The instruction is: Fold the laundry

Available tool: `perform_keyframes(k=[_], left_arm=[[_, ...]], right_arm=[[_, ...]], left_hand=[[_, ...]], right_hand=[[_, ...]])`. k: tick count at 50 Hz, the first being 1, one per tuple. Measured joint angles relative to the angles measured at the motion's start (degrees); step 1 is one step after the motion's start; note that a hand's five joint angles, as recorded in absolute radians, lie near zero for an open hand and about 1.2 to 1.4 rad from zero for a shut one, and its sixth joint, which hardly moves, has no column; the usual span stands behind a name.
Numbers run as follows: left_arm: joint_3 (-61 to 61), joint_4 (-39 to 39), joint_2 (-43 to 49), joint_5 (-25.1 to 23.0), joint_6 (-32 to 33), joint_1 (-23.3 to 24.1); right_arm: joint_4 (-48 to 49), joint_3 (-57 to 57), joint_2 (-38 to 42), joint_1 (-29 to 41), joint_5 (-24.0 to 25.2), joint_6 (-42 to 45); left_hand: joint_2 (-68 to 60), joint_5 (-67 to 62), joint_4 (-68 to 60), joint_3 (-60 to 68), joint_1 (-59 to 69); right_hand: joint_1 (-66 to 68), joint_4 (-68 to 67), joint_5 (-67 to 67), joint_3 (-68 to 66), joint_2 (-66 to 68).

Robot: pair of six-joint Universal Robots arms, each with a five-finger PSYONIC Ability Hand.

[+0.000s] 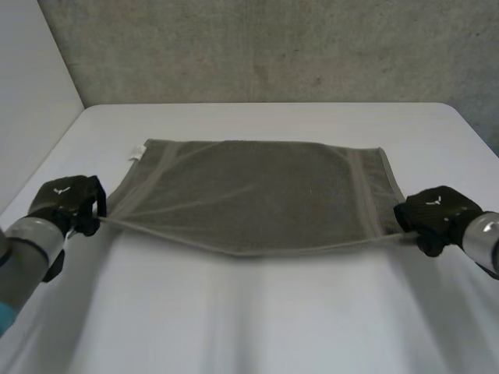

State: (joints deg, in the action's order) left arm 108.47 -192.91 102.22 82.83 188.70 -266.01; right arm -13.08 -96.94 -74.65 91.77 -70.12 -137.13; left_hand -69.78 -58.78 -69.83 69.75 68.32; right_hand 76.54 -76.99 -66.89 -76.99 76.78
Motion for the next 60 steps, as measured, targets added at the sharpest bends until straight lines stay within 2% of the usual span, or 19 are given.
perform_keyframes(k=[4, 6, 11, 18, 20, 26, 32, 38, 42, 50, 52, 53, 54, 57, 60], left_arm=[[3.69, 6.92, -7.83, -0.72, 3.23, -1.29], [6.35, 12.03, -13.51, -2.02, 6.94, -2.35], [11.1, 20.57, -23.32, -5.83, 15.09, -4.5], [11.84, 23.03, -26.52, -9.29, 20.51, -6.37], [10.18, 21.41, -24.14, -9.51, 20.43, -6.19], [-1.24, 12.46, -8.04, -8.26, 17.57, -1.93], [-20.4, 5.72, 13.11, -3.28, 15.44, 4.51], [-35.65, 4.75, 26.87, -0.38, 15.04, 6.84], [-45.46, 5.02, 35.23, 0.32, 15.06, 7.73], [-53.89, 5.26, 42.5, 0.42, 15.06, 7.98], [-54.48, 5.23, 42.98, 0.36, 14.94, 7.98], [-54.68, 5.22, 43.18, 0.31, 14.78, 7.99], [-54.71, 5.21, 43.23, 0.29, 14.7, 8.0], [-54.56, 5.11, 43.13, 0.2, 14.22, 8.17], [-54.14, 5.05, 42.86, 0.21, 13.9, 8.44]], right_arm=[[-10.9, -0.72, -3.69, -4.37, 3.95, 7.77], [-18.44, -1.0, -6.37, -7.86, 6.48, 14.09], [-29.66, -0.02, -10.74, -14.08, 11.04, 24.45], [-33.42, 4.61, -9.91, -17.56, 15.45, 26.91], [-32.79, 6.59, -7.61, -17.13, 15.59, 25.63], [-29.22, 17.31, 4.04, -11.87, 12.47, 18.39], [-23.5, 32.09, 16.94, -4.96, 6.87, 8.16], [-16.49, 41.68, 24.99, -1.26, 2.97, 0.1], [-11.55, 47.79, 30.43, 0.9, -1.62, -3.38], [-8.97, 57.31, 38.58, 3.37, -7.1, -3.99], [-8.99, 59.1, 40.0, 3.68, -7.59, -3.95], [-9.04, 60.1, 40.76, 3.89, -7.75, -3.97], [-9.06, 60.5, 41.07, 3.98, -7.79, -3.98], [-9.17, 61.88, 42.05, 4.44, -7.81, -4.17], [-9.24, 62.25, 42.1, 4.71, -7.68, -4.83]], left_hand=[[0.0, 0.0, 0.0, 0.0, 0.0], [0.0, 0.0, 0.0, 0.0, 0.0], [0.0, 0.0, 0.0, 0.0, 0.0], [0.0, 0.0, 0.0, 0.0, 0.0], [0.0, 0.0, 0.0, 0.0, 0.0], [0.0, -0.01, -0.01, 0.01, 0.0], [0.0, -0.27, -0.01, 0.01, 0.0], [0.0, -0.27, 0.0, 0.02, 0.0], [0.0, -0.27, -0.01, 0.02, 0.0], [-0.01, -0.27, -0.01, 0.02, 0.0], [3.32, 2.1, 3.41, -3.32, -1.99], [9.61, 7.97, 9.05, -8.91, -8.07], [13.5, 12.47, 13.56, -13.39, -11.94], [42.21, 41.85, 42.04, -41.66, -41.46], [52.1, 50.47, 52.0, -52.02, -50.67]], right_hand=[[0.0, 0.0, 0.0, 0.0, 0.0], [0.0, 0.0, 0.0, 0.0, 0.0], [0.0, 0.0, 0.0, -0.05, 0.0], [0.0, 0.0, 0.0, -0.09, 0.0], [0.0, 0.0, -0.01, -0.09, 0.0], [0.0, 0.0, -0.38, -0.11, 0.32], [0.0, -0.01, -0.43, -0.13, 0.46], [0.0, -0.01, -0.44, -0.15, 0.46], [0.0, -0.01, -0.44, -0.16, 0.46], [-0.73, 1.0, 0.78, 0.95, -0.67], [-6.92, 7.77, 8.15, 7.83, -7.79], [-19.43, 18.91, 19.77, 20.35, -20.55], [-24.33, 24.78, 25.93, 25.14, -25.45], [-52.21, 51.96, 55.02, 52.8, -53.47], [-61.46, 61.74, 63.32, 62.32, -62.16]])
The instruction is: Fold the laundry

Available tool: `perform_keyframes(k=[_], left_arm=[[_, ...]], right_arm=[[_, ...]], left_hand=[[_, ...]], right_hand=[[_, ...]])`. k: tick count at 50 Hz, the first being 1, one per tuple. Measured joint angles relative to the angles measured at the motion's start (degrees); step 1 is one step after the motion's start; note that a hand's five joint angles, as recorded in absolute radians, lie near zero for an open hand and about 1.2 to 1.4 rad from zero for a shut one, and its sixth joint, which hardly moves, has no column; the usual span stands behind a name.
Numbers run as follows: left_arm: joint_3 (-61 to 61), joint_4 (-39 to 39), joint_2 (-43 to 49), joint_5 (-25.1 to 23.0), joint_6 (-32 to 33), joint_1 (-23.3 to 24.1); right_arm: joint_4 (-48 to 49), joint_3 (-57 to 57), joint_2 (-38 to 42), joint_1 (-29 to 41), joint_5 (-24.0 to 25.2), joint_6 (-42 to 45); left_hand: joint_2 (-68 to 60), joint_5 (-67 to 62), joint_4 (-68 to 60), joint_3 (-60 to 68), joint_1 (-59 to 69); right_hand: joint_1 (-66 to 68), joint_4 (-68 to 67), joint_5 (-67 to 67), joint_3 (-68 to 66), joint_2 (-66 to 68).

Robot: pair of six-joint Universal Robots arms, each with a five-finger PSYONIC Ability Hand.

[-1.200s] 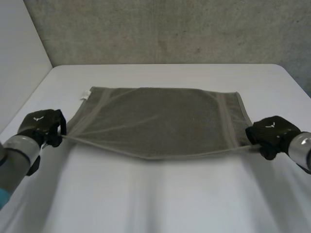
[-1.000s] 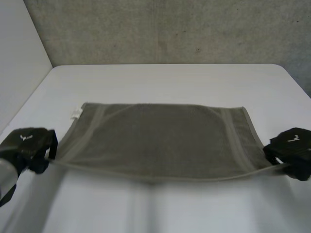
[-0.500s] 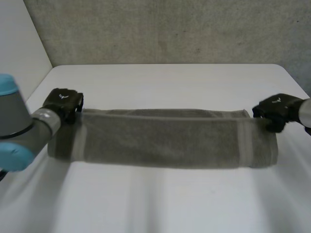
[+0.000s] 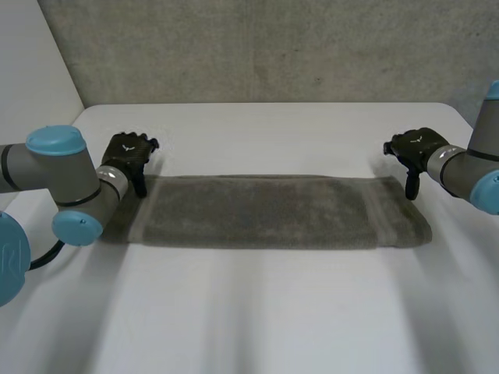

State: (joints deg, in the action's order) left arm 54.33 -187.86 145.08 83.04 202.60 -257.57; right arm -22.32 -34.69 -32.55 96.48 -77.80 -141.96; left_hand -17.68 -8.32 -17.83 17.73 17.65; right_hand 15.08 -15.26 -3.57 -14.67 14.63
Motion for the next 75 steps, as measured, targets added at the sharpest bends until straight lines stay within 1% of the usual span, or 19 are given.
perform_keyframes(k=[7, 13, 18, 21, 25, 29, 36, 39, 43, 47, 50, 51, 52, 53, 55, 64, 68, 72, 75], left_arm=[[3.19, -0.01, -2.7, 0.16, -0.67, 0.56], [10.38, -0.08, -9.78, 0.17, -3.37, 0.55], [18.84, -0.47, -18.67, 0.05, -8.28, 0.39], [25.04, -1.25, -25.2, -0.1, -13.03, 0.16], [32.87, -3.51, -32.4, -0.34, -19.54, -0.18], [39.33, -7.16, -36.73, -0.58, -24.29, -0.4], [47.09, -15.34, -38.82, -0.67, -27.15, -1.28], [48.29, -17.06, -38.63, -0.68, -27.08, -1.69], [49.09, -18.15, -38.12, -0.69, -26.78, -2.08], [49.31, -18.22, -37.76, -0.69, -26.55, -2.2], [49.43, -18.13, -37.72, -0.68, -26.47, -2.18], [49.47, -18.08, -37.73, -0.67, -26.45, -2.16], [49.49, -18.06, -37.74, -0.66, -26.45, -2.15], [49.53, -18.01, -37.75, -0.65, -26.45, -2.13], [49.59, -17.98, -37.76, -0.63, -26.45, -2.1], [49.91, -18.12, -37.89, -0.55, -26.48, -2.1], [50.03, -18.15, -38.09, -0.5, -26.53, -2.1], [50.13, -18.14, -38.19, -0.45, -26.55, -2.09], [50.26, -18.13, -38.21, -0.43, -26.56, -2.08]], right_arm=[[0.0, -1.95, -3.91, 0.32, 0.52, -6.19], [1.38, -10.71, -12.28, 0.28, 0.78, -10.89], [5.5, -25.0, -22.95, 0.1, 0.96, -11.77], [9.34, -35.53, -30.09, -0.1, 1.12, -11.56], [13.82, -46.55, -36.63, -0.28, 1.3, -11.01], [16.85, -53.68, -39.57, -0.34, 1.48, -10.38], [24.96, -63.42, -39.02, -0.46, 2.41, -8.6], [28.25, -65.08, -37.48, -0.68, 2.58, -7.47], [32.16, -66.05, -34.45, -1.25, 2.62, -5.03], [33.54, -65.56, -31.76, -1.76, 2.45, -2.95], [33.49, -64.56, -30.01, -2.26, 2.17, -1.93], [33.25, -64.03, -29.34, -2.63, 2.0, -1.64], [33.14, -63.8, -29.1, -2.82, 1.92, -1.54], [32.82, -63.19, -28.64, -3.4, 1.67, -1.35], [32.33, -62.44, -28.3, -4.49, 1.14, -1.16], [31.74, -59.65, -30.77, -12.19, -2.59, 1.7], [32.72, -57.28, -31.18, -14.7, -4.41, 6.75], [33.35, -54.47, -30.81, -14.68, -7.25, 12.32], [33.55, -52.33, -30.85, -11.96, -9.41, 15.09]], left_hand=[[7.27, 5.92, 7.44, -7.32, -6.93], [7.92, 6.23, 8.09, -7.99, -7.51], [8.0, 6.24, 8.2, -8.03, -7.65], [8.06, 6.24, 8.28, -8.13, -7.65], [8.08, 6.24, 8.32, -8.16, -7.65], [8.09, 6.24, 8.32, -8.17, -7.65], [8.11, 6.24, 8.33, -8.17, -7.65], [8.11, 6.24, 8.33, -8.17, -7.65], [8.11, 6.24, 8.33, -8.17, -7.65], [8.11, 6.24, 8.33, -8.17, -7.65], [8.11, 6.24, 8.33, -8.17, -7.65], [8.11, 6.24, 8.33, -8.17, -7.65], [8.11, 6.24, 8.33, -8.17, -7.65], [8.11, 6.24, 8.33, -8.17, -7.65], [8.11, 6.24, 8.33, -8.17, -7.65], [8.11, 6.24, 8.33, -8.17, -7.65], [8.12, 6.24, 8.33, -8.17, -7.65], [8.12, 6.24, 8.33, -8.17, -7.65], [8.12, 6.24, 8.33, -8.17, -7.65]], right_hand=[[-1.56, 0.19, 0.0, 0.67, -0.35], [-1.56, 0.19, 0.0, 0.68, -0.35], [-1.56, 0.19, 0.0, 0.68, -0.35], [-1.57, 0.19, 0.0, 0.68, -0.35], [-1.57, 0.19, 0.0, 0.68, -0.35], [-1.57, 0.19, 0.0, 0.68, -0.35], [-1.56, 0.19, 0.0, 0.68, -0.35], [-1.55, 0.19, 0.0, 0.68, -0.35], [3.63, -3.03, -5.69, -3.97, 4.01], [16.19, -16.05, -18.44, -16.86, 16.79], [30.62, -29.51, -31.55, -31.13, 31.28], [41.85, -41.41, -42.49, -42.17, 42.79], [47.33, -45.88, -48.09, -46.61, 48.29], [55.84, -55.13, -57.08, -56.28, 56.92], [60.19, -61.02, -62.6, -61.46, 60.64], [60.5, -61.53, -62.83, -62.04, 60.64], [60.55, -61.53, -62.83, -62.05, 60.64], [60.73, -61.54, -62.83, -62.05, 60.64], [60.78, -61.54, -62.83, -62.05, 60.64]])
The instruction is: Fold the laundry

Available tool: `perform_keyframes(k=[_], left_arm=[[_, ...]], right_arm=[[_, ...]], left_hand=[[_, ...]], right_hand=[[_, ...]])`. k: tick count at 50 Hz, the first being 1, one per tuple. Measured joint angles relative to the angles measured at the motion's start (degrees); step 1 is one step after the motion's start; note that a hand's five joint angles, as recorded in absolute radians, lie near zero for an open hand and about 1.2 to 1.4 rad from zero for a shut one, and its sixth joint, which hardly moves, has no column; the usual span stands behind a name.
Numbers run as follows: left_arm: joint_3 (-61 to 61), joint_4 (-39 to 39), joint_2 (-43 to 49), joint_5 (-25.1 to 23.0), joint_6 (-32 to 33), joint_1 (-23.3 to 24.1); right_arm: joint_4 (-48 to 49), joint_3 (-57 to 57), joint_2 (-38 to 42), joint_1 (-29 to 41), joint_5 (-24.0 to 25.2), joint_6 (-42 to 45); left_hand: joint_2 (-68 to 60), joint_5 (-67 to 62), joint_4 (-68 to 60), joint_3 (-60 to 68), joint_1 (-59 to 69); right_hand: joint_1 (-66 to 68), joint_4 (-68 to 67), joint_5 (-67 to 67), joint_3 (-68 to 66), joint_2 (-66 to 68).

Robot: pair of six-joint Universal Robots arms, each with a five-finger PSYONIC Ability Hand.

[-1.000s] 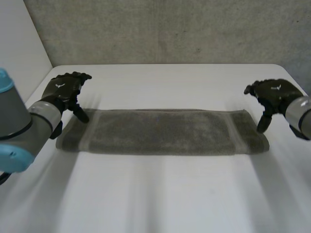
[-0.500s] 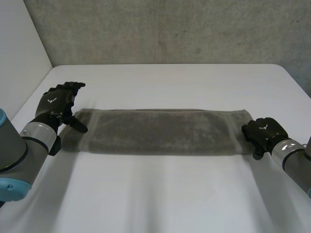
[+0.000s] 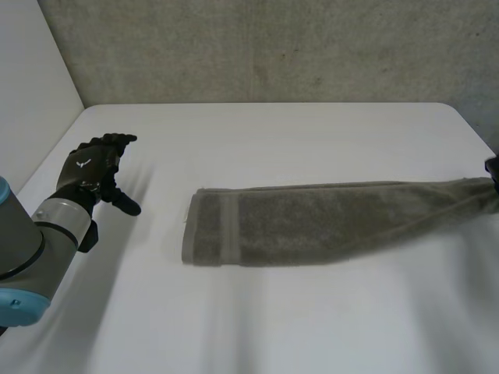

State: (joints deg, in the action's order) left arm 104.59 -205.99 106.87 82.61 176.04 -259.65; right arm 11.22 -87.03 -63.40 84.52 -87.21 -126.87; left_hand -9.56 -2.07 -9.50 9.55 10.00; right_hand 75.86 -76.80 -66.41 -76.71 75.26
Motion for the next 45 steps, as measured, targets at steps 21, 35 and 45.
perform_keyframes(k=[21, 35, 45], left_arm=[[0.37, -0.09, 0.14, 0.09, 0.18, 0.02], [0.38, -0.59, 0.77, 0.0, 0.27, 0.23], [0.79, -1.97, 1.27, 0.01, 0.33, 0.57]], right_arm=[[6.28, 15.3, 13.49, 55.5, -1.01, 2.89], [6.37, 10.26, 9.28, 54.42, 0.51, -7.96], [0.55, -1.25, -2.61, 40.24, 1.93, -31.9]], left_hand=[[0.05, -0.04, 0.0, 0.0, 0.0], [0.05, -0.04, 0.0, 0.0, 0.0], [0.05, -0.04, 0.0, 0.0, -0.01]], right_hand=[[0.2, -0.08, 0.0, -0.22, 0.99], [-62.42, 61.94, 62.92, 62.81, -61.15], [-62.61, 61.94, 62.91, 62.81, -61.15]])
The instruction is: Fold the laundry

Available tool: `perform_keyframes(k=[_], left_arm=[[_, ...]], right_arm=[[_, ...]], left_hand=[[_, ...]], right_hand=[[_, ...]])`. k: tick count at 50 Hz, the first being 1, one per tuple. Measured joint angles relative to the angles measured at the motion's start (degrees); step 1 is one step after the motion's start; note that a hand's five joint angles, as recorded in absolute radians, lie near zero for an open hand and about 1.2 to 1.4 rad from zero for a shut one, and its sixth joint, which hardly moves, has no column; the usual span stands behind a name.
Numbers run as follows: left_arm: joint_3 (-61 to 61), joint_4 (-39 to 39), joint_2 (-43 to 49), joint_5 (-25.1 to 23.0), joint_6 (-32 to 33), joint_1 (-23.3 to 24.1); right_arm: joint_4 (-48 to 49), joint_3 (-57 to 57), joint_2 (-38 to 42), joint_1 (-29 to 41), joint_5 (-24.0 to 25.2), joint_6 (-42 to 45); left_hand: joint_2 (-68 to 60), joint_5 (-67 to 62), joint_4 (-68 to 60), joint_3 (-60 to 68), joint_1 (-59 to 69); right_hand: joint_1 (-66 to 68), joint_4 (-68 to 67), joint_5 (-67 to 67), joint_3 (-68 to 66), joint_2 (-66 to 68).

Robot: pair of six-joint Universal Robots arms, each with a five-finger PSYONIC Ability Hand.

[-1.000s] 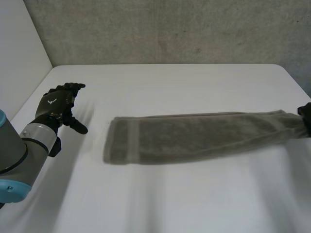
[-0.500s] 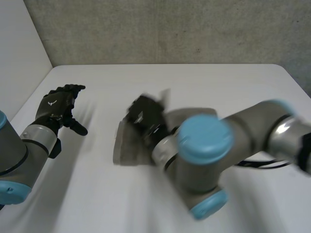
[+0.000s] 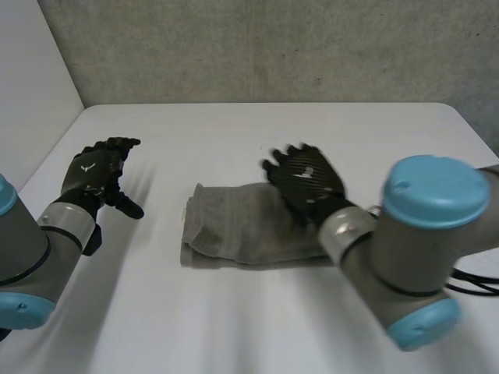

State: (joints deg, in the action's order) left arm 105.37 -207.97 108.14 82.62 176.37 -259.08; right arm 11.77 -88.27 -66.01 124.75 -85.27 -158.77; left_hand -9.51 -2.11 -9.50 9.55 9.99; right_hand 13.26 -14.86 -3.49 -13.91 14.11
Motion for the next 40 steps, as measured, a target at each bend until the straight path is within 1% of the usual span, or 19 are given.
perform_keyframes(k=[2, 6, 8, 9, 10, 13, 15, 16, 20, 23, 25, 29, 32, 33, 35, 36, 40], left_arm=[[0.07, -0.09, 0.18, 0.0, -0.01, 0.14], [0.19, -0.17, 0.41, 0.0, 0.0, 0.32], [0.26, -0.2, 0.53, 0.0, 0.01, 0.41], [0.3, -0.23, 0.6, 0.0, 0.02, 0.46], [0.31, -0.23, 0.62, 0.0, 0.02, 0.47], [0.36, -0.24, 0.74, 0.0, 0.02, 0.62], [0.36, -0.23, 0.77, 0.01, 0.03, 0.7], [0.36, -0.2, 0.77, 0.02, 0.03, 0.74], [0.4, -0.09, 0.77, 0.05, 0.0, 0.84], [0.41, 0.0, 0.67, 0.09, -0.03, 0.88], [0.41, 0.07, 0.49, 0.12, -0.05, 0.91], [0.26, 0.34, -0.3, 0.12, -0.22, 1.27], [0.12, 0.54, -1.98, 0.11, -0.41, 1.91], [0.09, 0.56, -2.39, 0.12, -0.45, 2.01], [0.05, 0.66, -4.16, 0.15, -0.62, 2.35], [0.04, 0.66, -4.55, 0.15, -0.66, 2.4], [0.11, 0.73, -7.5, 0.24, -0.95, 2.56]], right_arm=[[-1.65, -2.75, -0.61, -3.34, 1.01, -2.24], [-2.97, -7.02, -0.36, -8.72, 3.24, -3.1], [-3.09, -8.93, 0.21, -11.28, 4.37, -2.69], [-2.96, -9.88, 0.68, -12.68, 4.93, -2.09], [-2.9, -10.24, 0.92, -13.23, 5.12, -1.77], [-2.35, -11.18, 2.2, -15.47, 5.68, 0.77], [-2.08, -11.03, 2.58, -16.03, 5.63, 2.15], [-1.95, -10.79, 2.72, -16.23, 5.53, 2.91], [-1.29, -8.24, 2.35, -15.97, 3.81, 5.03], [-0.94, -4.48, 1.6, -14.05, 1.8, 6.45], [-0.93, -1.49, 1.48, -11.56, 0.74, 7.44], [-1.95, 6.74, 3.6, -3.04, -0.41, 10.88], [-4.43, 14.93, 8.23, 5.08, -0.3, 15.54], [-4.84, 16.09, 9.01, 6.11, -0.24, 16.23], [-7.15, 21.38, 13.11, 10.79, 0.38, 19.4], [-7.64, 22.31, 13.93, 11.6, 0.49, 19.94], [-12.51, 29.33, 21.36, 17.26, 2.67, 23.01]], left_hand=[[0.0, 0.0, 0.0, 0.0, -0.01], [0.0, 0.0, 0.0, 0.0, -0.01], [0.0, 0.0, 0.0, 0.0, -0.01], [0.0, 0.0, 0.0, 0.0, -0.01], [0.0, 0.0, 0.0, 0.0, -0.01], [0.0, 0.0, 0.0, 0.0, -0.01], [0.0, 0.0, 0.0, 0.0, -0.01], [0.0, 0.0, 0.0, 0.0, -0.01], [0.0, 0.0, 0.0, 0.0, -0.01], [0.0, 0.0, 0.0, -0.02, -0.01], [0.0, 0.0, 0.0, 0.0, -0.01], [0.0, 0.0, 0.0, 0.0, -0.01], [0.0, 0.0, 0.0, 0.0, -0.01], [0.0, 0.0, 0.0, 0.0, -0.01], [0.0, 0.0, 0.0, 0.0, -0.01], [0.0, 0.0, 0.0, 0.0, -0.01], [0.0, 0.0, 0.0, 0.0, -0.01]], right_hand=[[0.0, 0.0, 0.0, 0.0, 0.0], [0.41, -0.24, -0.35, -0.33, 0.27], [5.53, -3.15, -5.02, -4.8, 4.64], [14.89, -12.96, -15.64, -14.19, 14.09], [18.18, -16.32, -19.0, -17.53, 17.54], [49.51, -47.87, -49.27, -49.12, 49.76], [58.27, -58.81, -60.47, -59.78, 60.65], [59.58, -61.48, -62.78, -62.45, 62.81], [60.24, -62.02, -63.15, -62.82, 63.0], [60.66, -62.02, -63.28, -62.83, 63.0], [60.66, -62.02, -63.36, -62.83, 63.0], [60.93, -62.02, -63.55, -62.83, 63.0], [60.94, -62.02, -63.55, -62.86, 63.0], [60.94, -62.02, -63.55, -62.88, 63.01], [60.94, -62.02, -63.55, -62.95, 63.0], [60.94, -62.02, -63.55, -62.96, 63.0], [61.08, -62.02, -63.55, -63.01, 63.0]])
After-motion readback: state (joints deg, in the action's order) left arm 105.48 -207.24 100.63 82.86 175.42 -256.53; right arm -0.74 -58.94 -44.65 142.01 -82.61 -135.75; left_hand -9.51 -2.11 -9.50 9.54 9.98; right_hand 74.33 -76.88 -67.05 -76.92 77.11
